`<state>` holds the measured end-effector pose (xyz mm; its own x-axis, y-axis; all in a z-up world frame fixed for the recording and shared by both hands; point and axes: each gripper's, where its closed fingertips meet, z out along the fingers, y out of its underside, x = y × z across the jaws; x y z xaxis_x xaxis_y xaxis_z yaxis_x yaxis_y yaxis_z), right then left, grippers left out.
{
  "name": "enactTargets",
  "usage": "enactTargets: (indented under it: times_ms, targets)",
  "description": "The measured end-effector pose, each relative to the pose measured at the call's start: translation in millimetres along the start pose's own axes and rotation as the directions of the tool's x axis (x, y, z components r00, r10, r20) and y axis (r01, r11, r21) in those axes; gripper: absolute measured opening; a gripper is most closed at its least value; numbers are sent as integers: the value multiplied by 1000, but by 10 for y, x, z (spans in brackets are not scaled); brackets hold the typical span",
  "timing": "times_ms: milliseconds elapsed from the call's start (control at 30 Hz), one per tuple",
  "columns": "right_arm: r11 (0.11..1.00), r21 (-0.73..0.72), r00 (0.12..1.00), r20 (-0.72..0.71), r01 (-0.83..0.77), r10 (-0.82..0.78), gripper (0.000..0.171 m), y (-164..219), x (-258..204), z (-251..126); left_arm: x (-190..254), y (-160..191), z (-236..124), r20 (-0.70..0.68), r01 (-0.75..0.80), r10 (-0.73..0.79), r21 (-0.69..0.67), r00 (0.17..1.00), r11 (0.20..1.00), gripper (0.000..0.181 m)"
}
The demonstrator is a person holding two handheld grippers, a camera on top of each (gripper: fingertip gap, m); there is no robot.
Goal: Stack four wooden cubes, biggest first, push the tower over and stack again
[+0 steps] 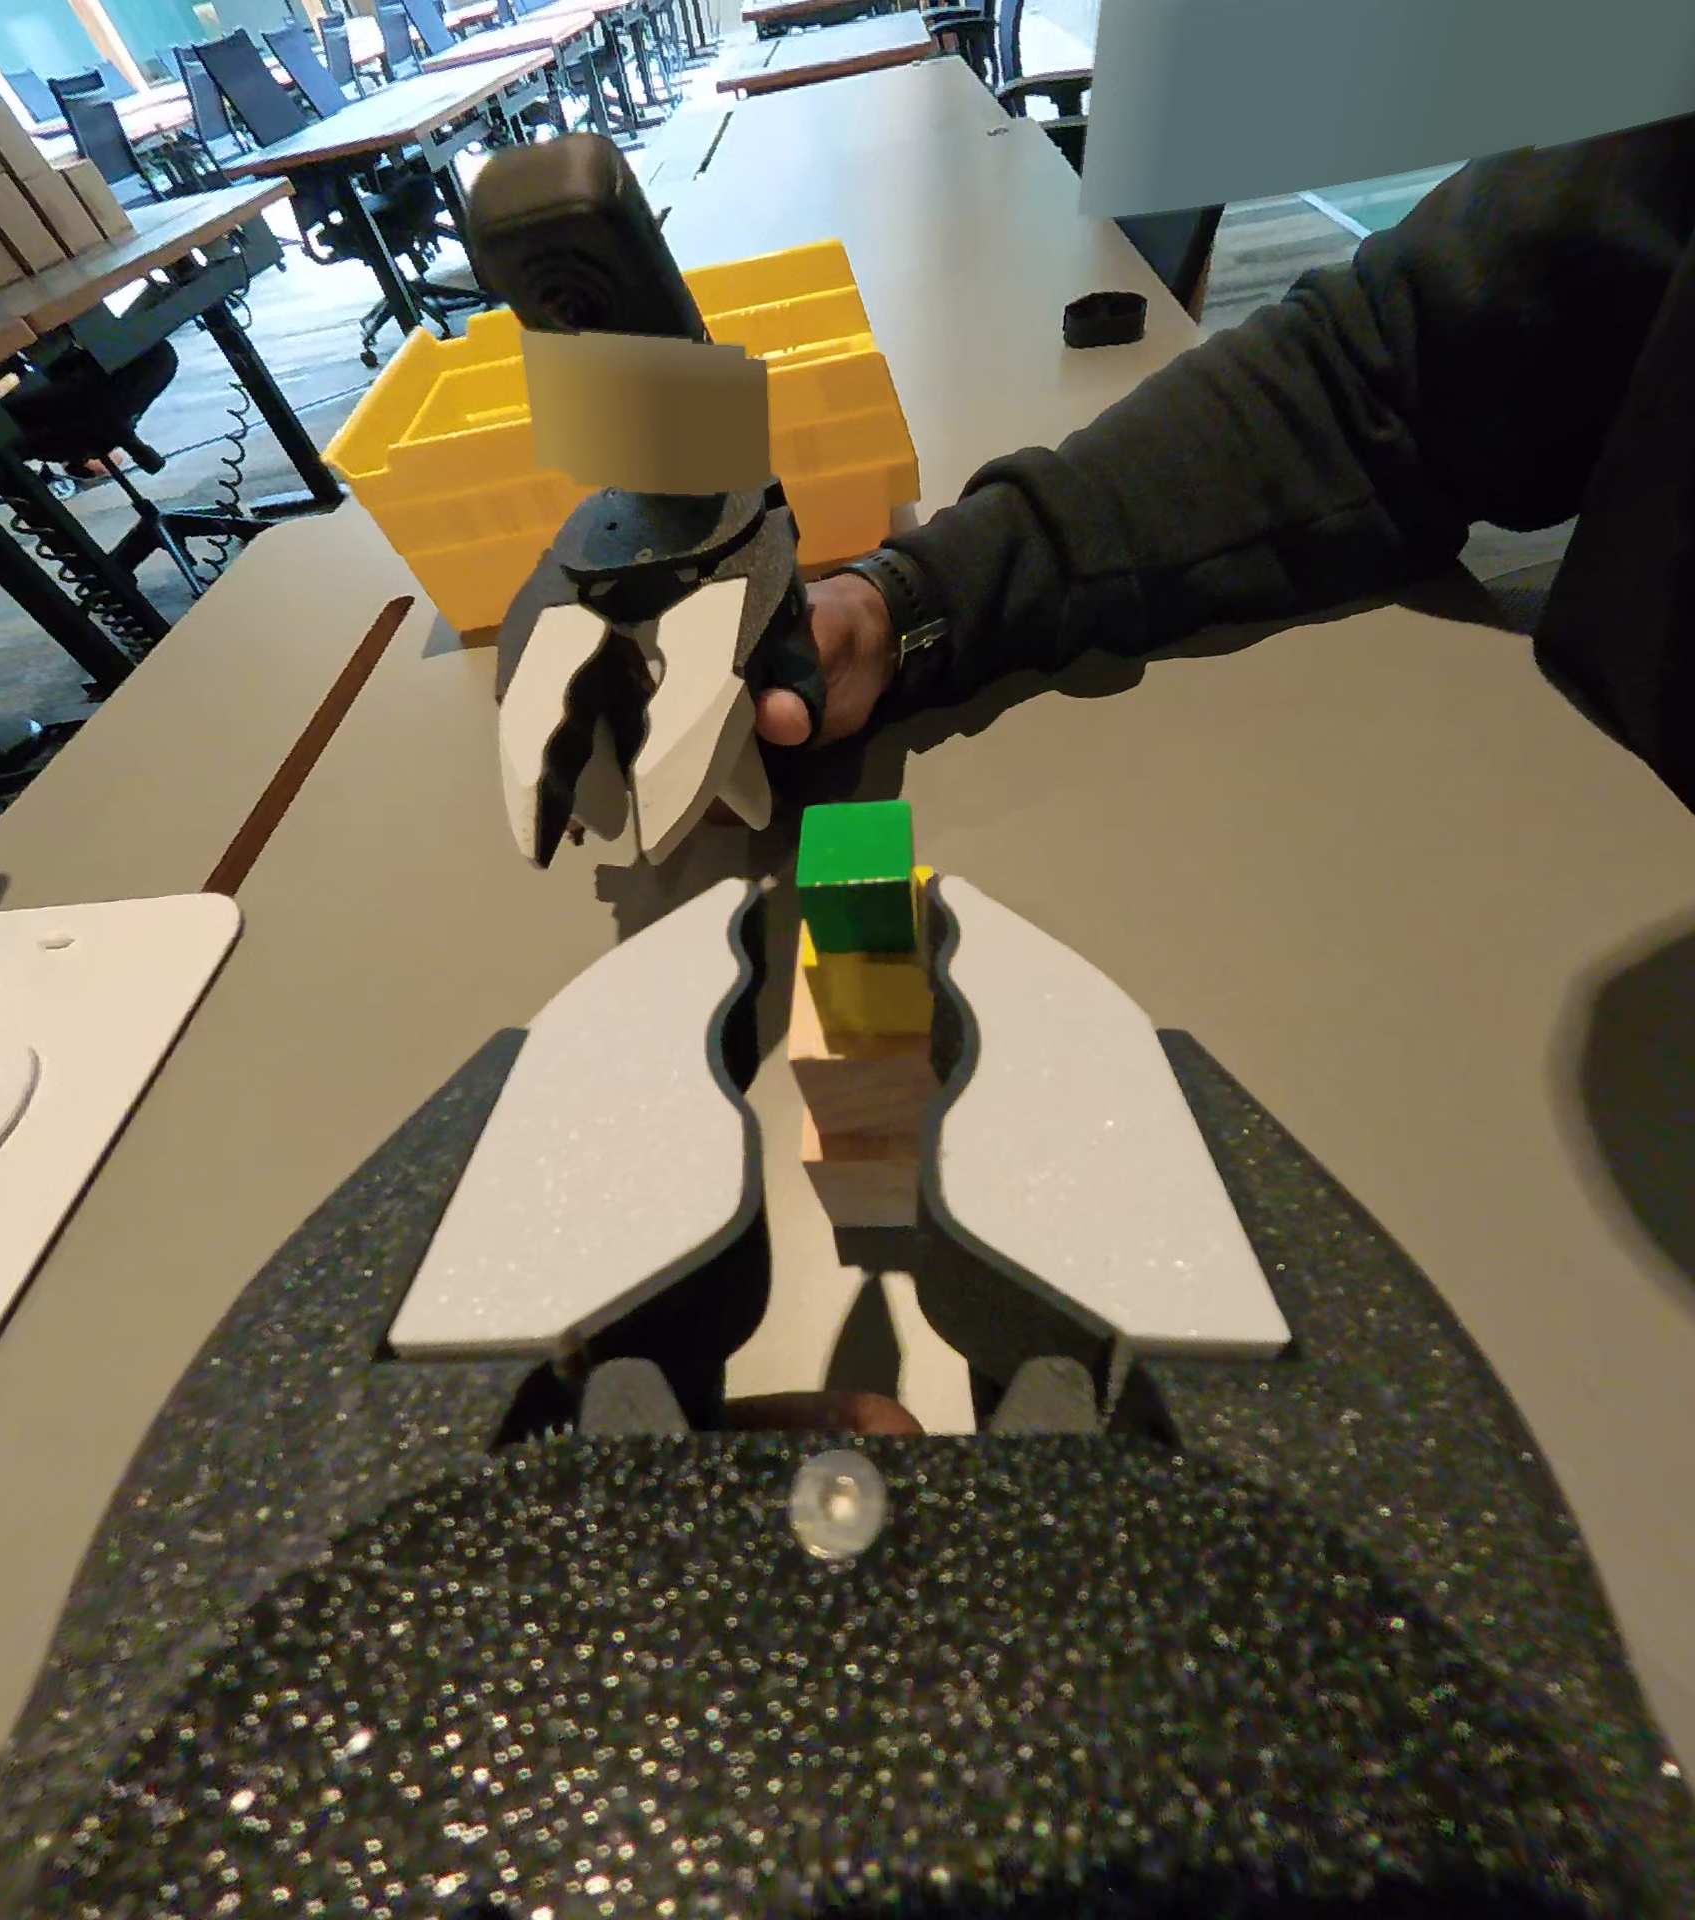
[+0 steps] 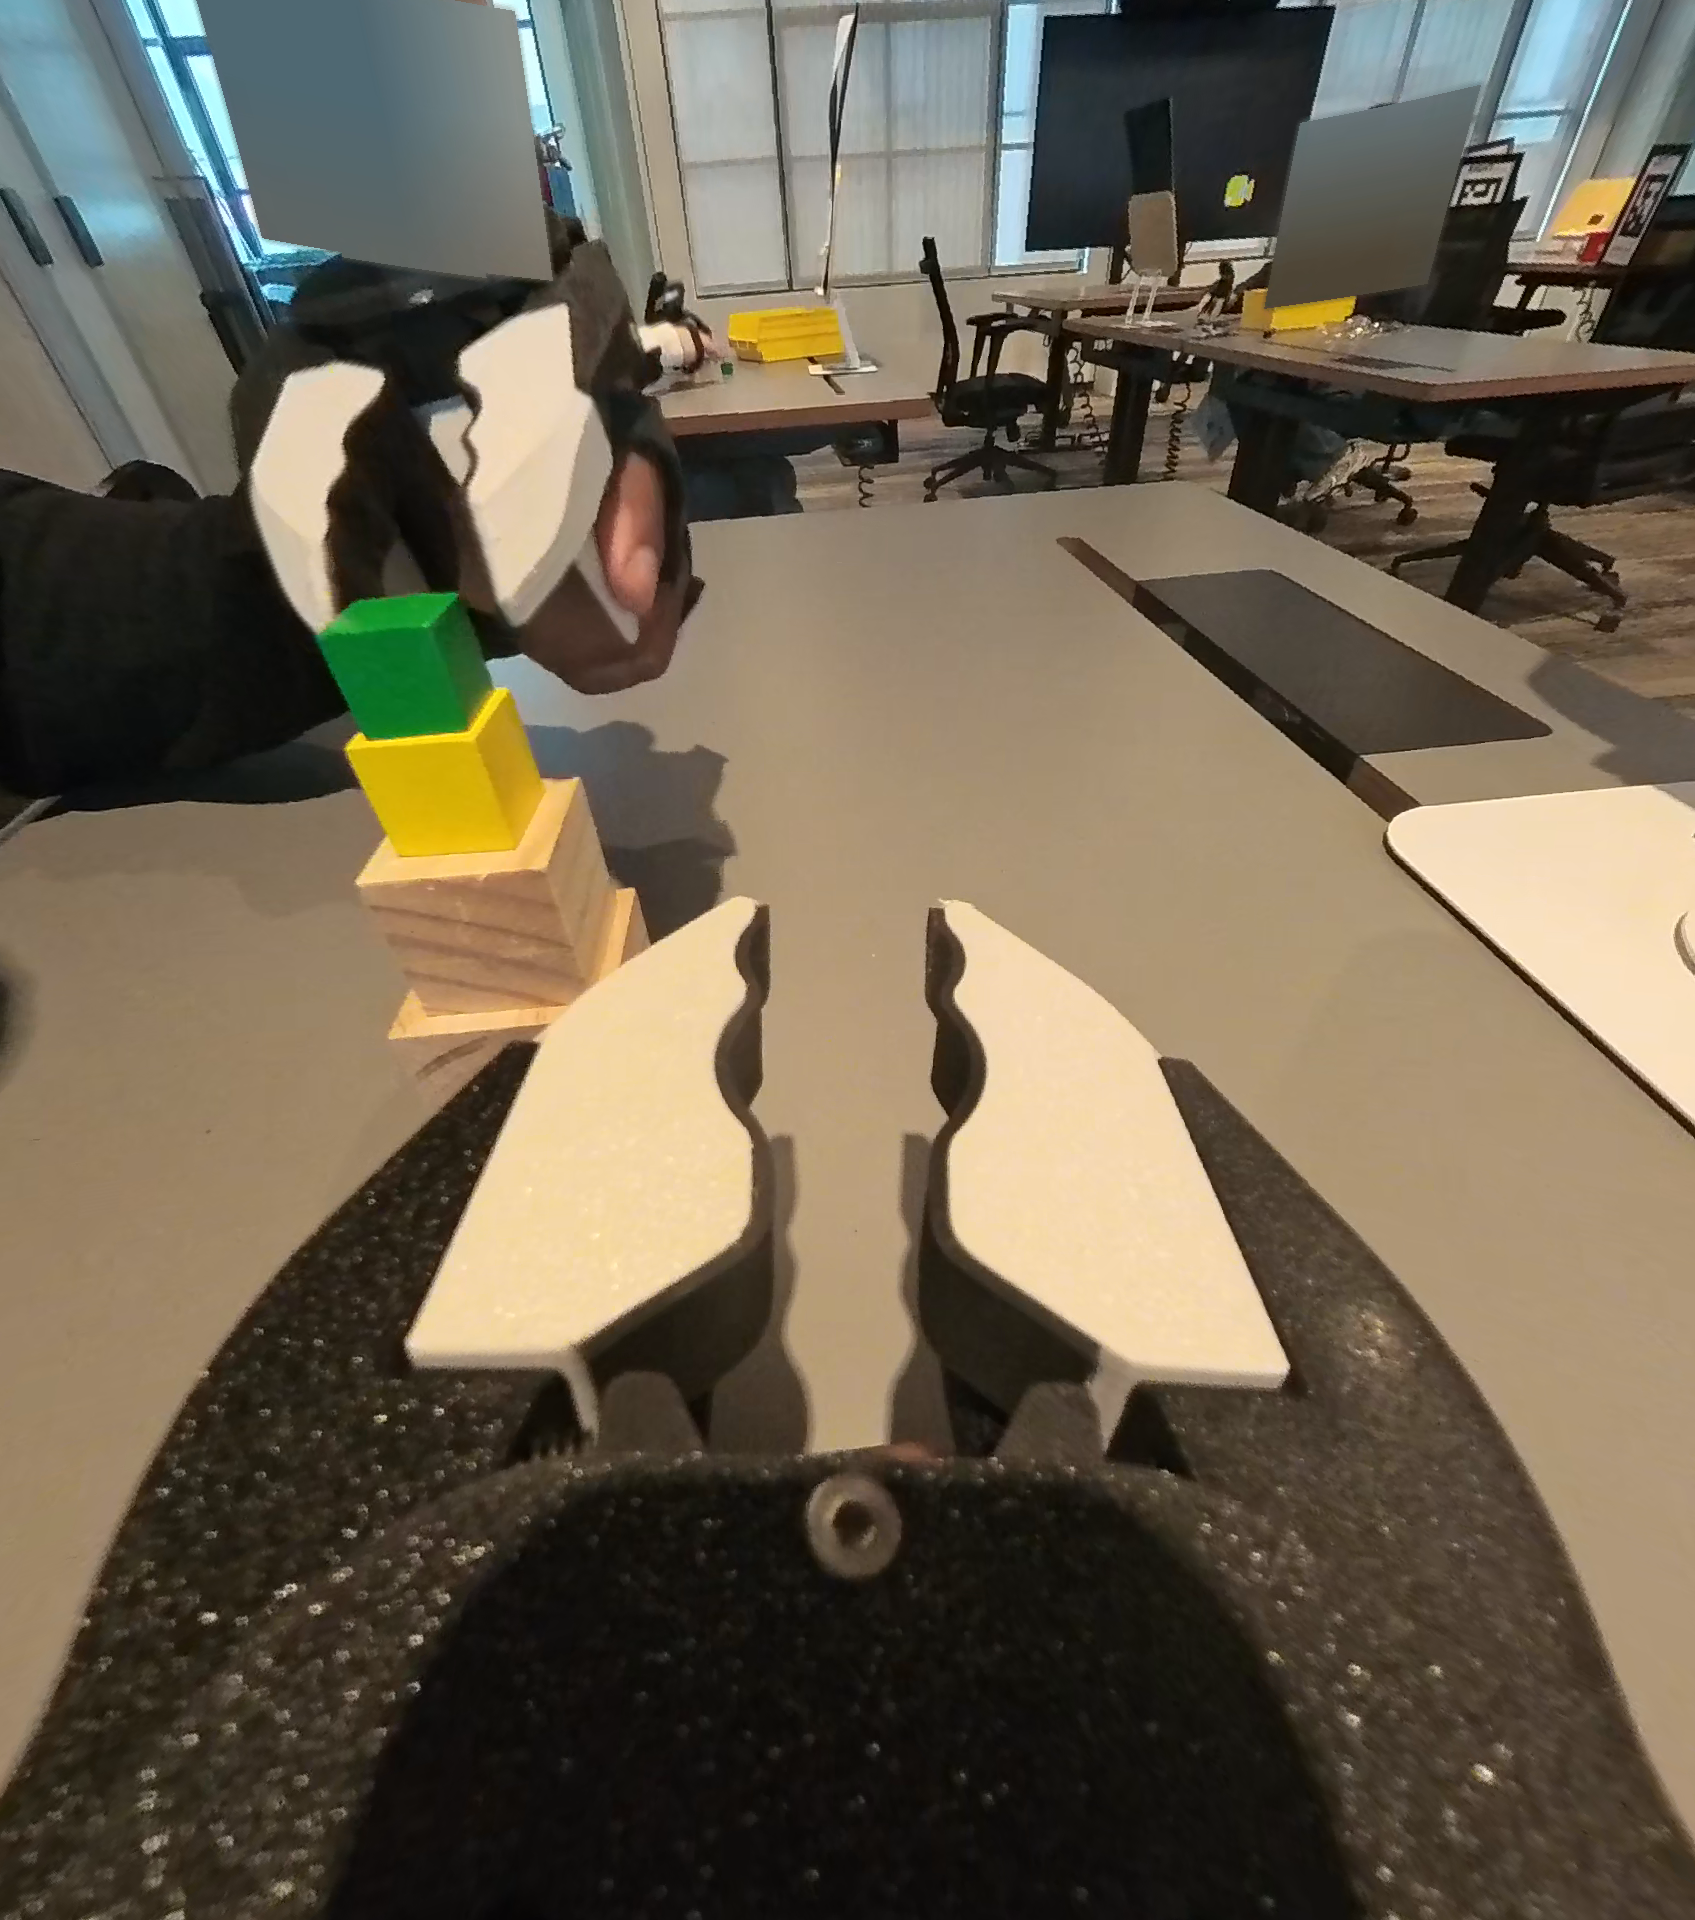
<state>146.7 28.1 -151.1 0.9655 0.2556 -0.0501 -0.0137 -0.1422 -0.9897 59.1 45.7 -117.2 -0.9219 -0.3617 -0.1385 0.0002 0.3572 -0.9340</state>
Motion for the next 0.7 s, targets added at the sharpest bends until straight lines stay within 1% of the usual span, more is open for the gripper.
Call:
enactTargets:
  times_ms: [167, 300, 333, 433, 567, 633, 700]
  targets:
    - [1000, 6, 1000, 1, -1, 1, 29, -6, 0, -8, -40, 46, -207, 64, 10, -14, 69, 998, 998, 27]
    - [1000, 10, 1000, 2, -3, 3, 29, -12, 0, -13, 102, 182, -292, 47, 25, -31, 129, 998, 991, 0]
    - [1000, 11, 1000, 2, -5, 5, 29, -13, 2, -14, 162, 205, -281, 32, 27, -32, 140, 999, 990, 0]
    - [1000, 16, 1000, 2, -12, 12, 30, -18, 11, -19, 389, 249, -153, -38, 44, -38, 154, 999, 987, 0]
    - [1000, 18, 1000, 3, -20, 20, 30, -21, 18, -21, 753, 332, 133, -155, 5, 5, 61, 988, 998, 0]
    - [1000, 18, 1000, 3, -20, 20, 30, -21, 18, -21, 909, 321, 241, -217, -12, 19, 35, 976, 999, 0]
    - [1000, 18, 1000, 2, -19, 19, 30, -21, 19, -21, 1002, 321, 316, -251, -28, 29, 9, 968, 1000, 0]
